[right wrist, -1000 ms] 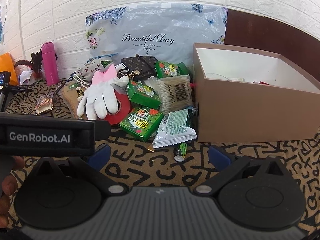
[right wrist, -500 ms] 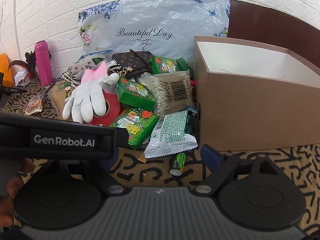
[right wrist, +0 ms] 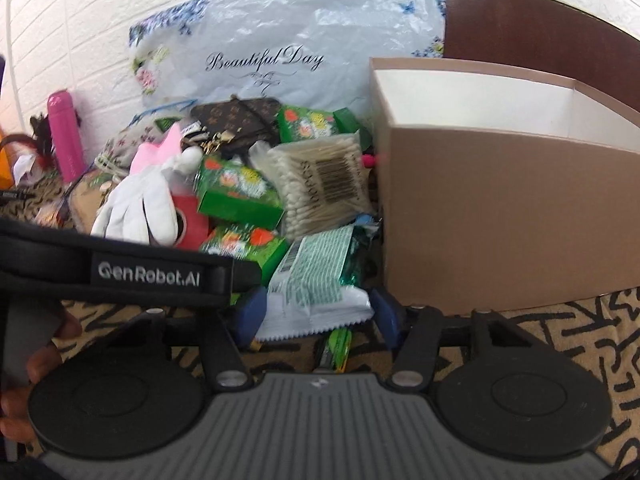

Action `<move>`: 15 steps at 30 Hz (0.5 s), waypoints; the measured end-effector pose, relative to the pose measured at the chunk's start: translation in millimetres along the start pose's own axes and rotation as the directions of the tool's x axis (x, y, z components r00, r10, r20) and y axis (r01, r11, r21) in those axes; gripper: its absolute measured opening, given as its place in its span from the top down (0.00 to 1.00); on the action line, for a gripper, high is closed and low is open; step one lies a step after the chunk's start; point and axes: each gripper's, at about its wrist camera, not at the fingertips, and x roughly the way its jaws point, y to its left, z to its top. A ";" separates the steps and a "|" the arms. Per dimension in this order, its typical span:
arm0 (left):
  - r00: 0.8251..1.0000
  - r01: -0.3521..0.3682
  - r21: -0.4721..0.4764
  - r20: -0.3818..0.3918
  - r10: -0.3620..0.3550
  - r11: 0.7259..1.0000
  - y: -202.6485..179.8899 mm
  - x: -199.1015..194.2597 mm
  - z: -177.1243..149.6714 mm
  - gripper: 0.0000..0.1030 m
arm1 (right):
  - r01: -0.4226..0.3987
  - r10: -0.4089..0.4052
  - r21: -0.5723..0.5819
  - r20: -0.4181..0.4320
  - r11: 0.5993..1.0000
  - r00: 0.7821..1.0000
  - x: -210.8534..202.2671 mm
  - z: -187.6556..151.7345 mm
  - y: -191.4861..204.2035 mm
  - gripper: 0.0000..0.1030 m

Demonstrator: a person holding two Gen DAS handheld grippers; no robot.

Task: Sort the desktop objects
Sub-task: 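Grasp the green snack box with the left tool while the right tool grasps the green-white packet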

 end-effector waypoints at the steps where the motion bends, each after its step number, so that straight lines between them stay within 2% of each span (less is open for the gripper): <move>1: 1.000 0.002 -0.001 0.003 -0.002 1.000 -0.3 0.8 0.5 0.32 | 0.001 -0.001 0.006 0.005 1.000 1.000 0.7 0.9 -1.3 0.51; 8: 1.000 -0.020 -0.004 0.016 0.020 1.000 4.0 -1.0 -1.2 0.62 | 0.007 -0.007 -0.007 0.023 1.000 1.000 2.0 1.4 -0.4 0.63; 11: 1.000 -0.027 -0.024 0.007 0.027 0.999 6.8 -4.0 -2.0 0.69 | 0.010 -0.009 -0.022 0.026 1.000 1.000 -0.9 1.0 1.6 0.65; 15: 0.999 -0.042 -0.016 0.005 0.042 0.999 3.3 -12.1 -8.0 0.71 | -0.002 0.003 -0.030 0.028 1.000 1.000 -9.3 1.4 1.9 0.73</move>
